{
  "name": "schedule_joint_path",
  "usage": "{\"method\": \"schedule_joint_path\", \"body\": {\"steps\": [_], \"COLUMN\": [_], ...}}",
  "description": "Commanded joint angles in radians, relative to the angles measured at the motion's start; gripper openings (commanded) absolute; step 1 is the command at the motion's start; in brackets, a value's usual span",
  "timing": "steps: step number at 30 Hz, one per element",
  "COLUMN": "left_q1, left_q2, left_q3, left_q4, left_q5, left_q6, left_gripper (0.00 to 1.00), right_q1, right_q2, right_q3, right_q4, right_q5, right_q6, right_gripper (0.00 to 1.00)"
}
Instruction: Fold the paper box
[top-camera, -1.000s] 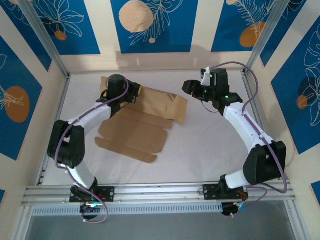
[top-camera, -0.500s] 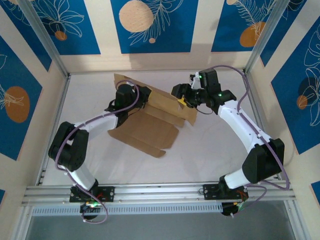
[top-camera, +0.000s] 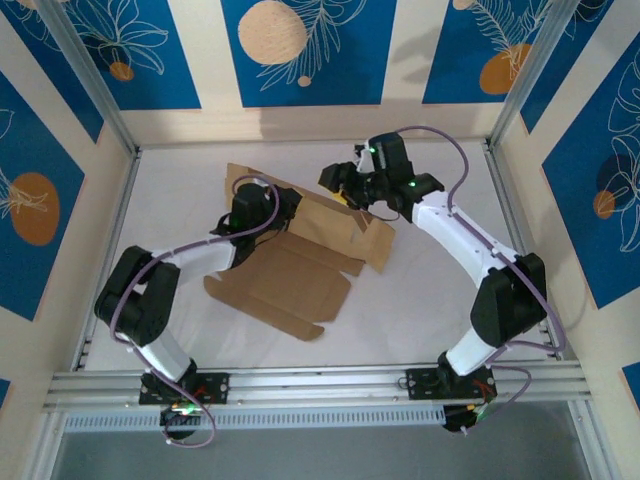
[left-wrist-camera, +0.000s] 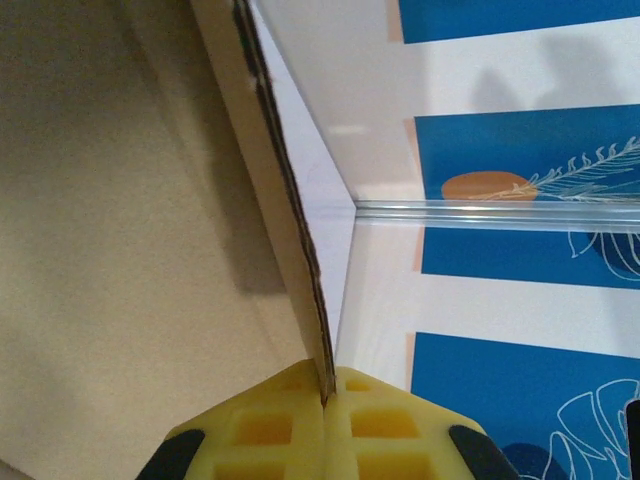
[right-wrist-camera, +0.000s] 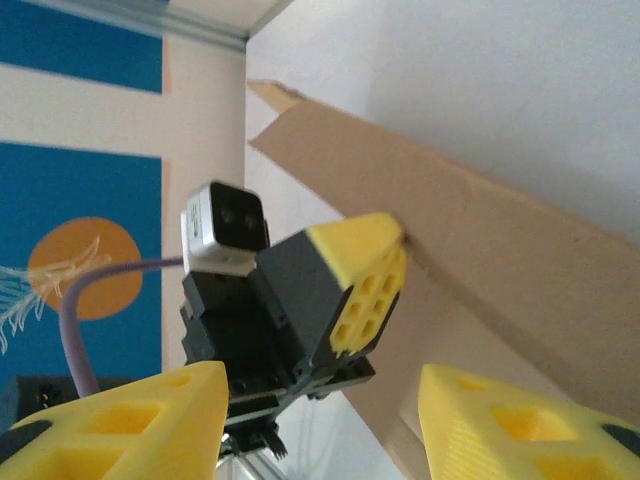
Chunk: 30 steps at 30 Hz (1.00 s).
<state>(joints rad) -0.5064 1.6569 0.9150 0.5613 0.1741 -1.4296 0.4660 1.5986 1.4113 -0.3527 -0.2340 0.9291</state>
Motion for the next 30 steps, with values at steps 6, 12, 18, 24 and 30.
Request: {"method": "schedule_joint_path", "body": {"steps": [6, 12, 18, 24, 30], "left_q1": [-0.004, -0.003, -0.004, -0.004, -0.004], "left_q2": [-0.036, -0.037, -0.032, -0.038, -0.035], "left_q3": [-0.03, -0.025, -0.028, -0.02, -0.016], "left_q4": [0.098, 0.08, 0.08, 0.066, 0.068], "left_q5": [0.02, 0.025, 0.022, 0.028, 0.033], "left_q6": [0.021, 0.032, 0.021, 0.022, 0.014], "left_gripper": [0.0, 0.0, 0.0, 0.0, 0.0], "right_q1": [-0.006, 0.11, 0.099, 0.112, 0.111], "right_q2": [0.031, -0.012, -0.079, -0.033, 0.01], "right_q3": [0.105, 0.132, -0.005, -0.078, -0.094], "right_q4": [-0.113, -0.22, -0.109, -0.061, -0.023], "right_q5": [-0.018, 0.382, 0.309, 0.349, 0.35], "right_q6": [-0.174, -1.0, -1.36, -1.432, -1.44], "right_gripper": [0.58, 0.54, 0.57, 0.62, 0.6]}}
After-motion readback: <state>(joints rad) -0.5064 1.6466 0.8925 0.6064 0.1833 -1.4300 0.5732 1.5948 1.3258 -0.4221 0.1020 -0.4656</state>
